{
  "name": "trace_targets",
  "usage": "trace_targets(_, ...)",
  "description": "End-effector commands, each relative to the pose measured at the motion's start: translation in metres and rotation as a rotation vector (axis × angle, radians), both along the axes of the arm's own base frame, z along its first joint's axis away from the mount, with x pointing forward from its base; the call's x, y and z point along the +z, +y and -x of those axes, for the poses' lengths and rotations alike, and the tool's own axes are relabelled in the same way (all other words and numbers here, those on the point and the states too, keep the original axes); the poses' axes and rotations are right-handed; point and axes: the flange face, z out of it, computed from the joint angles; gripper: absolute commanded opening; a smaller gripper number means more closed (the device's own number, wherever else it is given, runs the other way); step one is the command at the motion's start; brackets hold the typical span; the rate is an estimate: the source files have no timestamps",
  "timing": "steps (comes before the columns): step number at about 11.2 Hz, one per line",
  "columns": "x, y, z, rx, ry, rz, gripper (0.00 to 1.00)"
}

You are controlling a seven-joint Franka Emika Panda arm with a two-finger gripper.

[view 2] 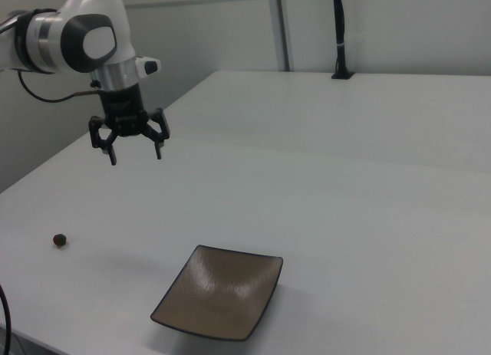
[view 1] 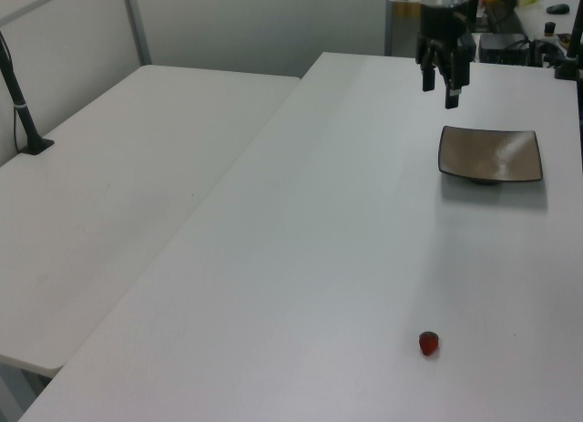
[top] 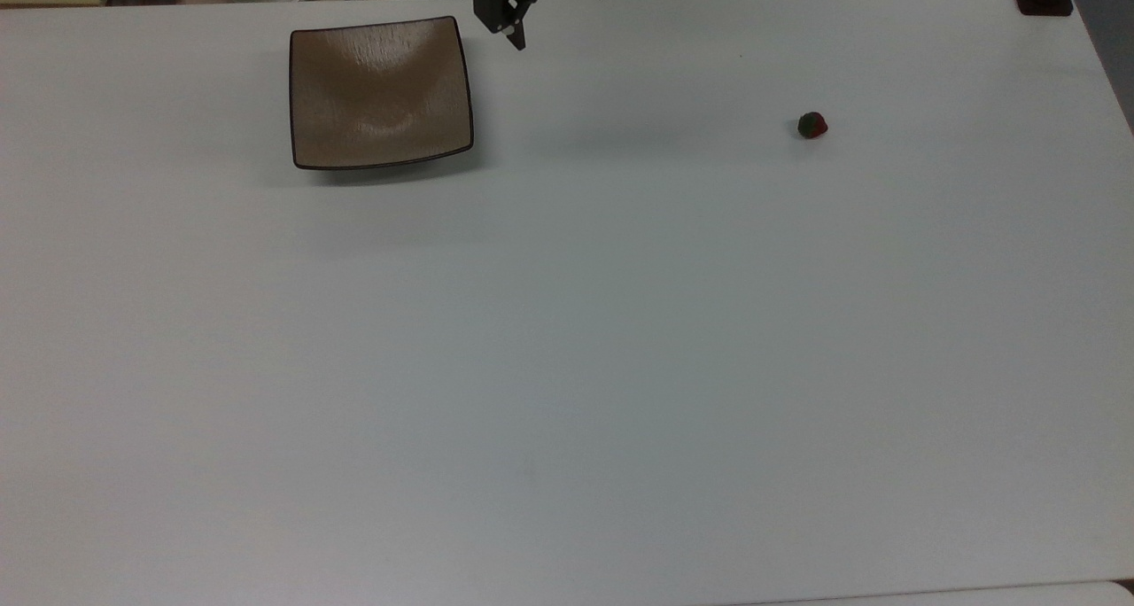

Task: Strawberries on a ceramic plate
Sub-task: 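Move the open gripper over to the small red strawberry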

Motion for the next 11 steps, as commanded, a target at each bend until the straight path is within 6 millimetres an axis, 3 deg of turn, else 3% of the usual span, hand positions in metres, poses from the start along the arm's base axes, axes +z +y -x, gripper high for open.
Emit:
trace_targets(1, -0.005, 0.032, 0.014, 0.034, 0.045, 0.004, 1.00)
trace_targets(5, -0.008, 0.102, 0.040, -0.039, 0.056, 0.027, 1.00)
trace_targets(7, -0.012, 0.151, 0.062, -0.094, 0.060, 0.043, 1.00)
trace_targets(9, -0.022, 0.191, 0.084, -0.102, 0.069, 0.054, 1.00)
trace_targets(11, -0.042, 0.220, 0.093, -0.113, 0.104, 0.059, 1.00)
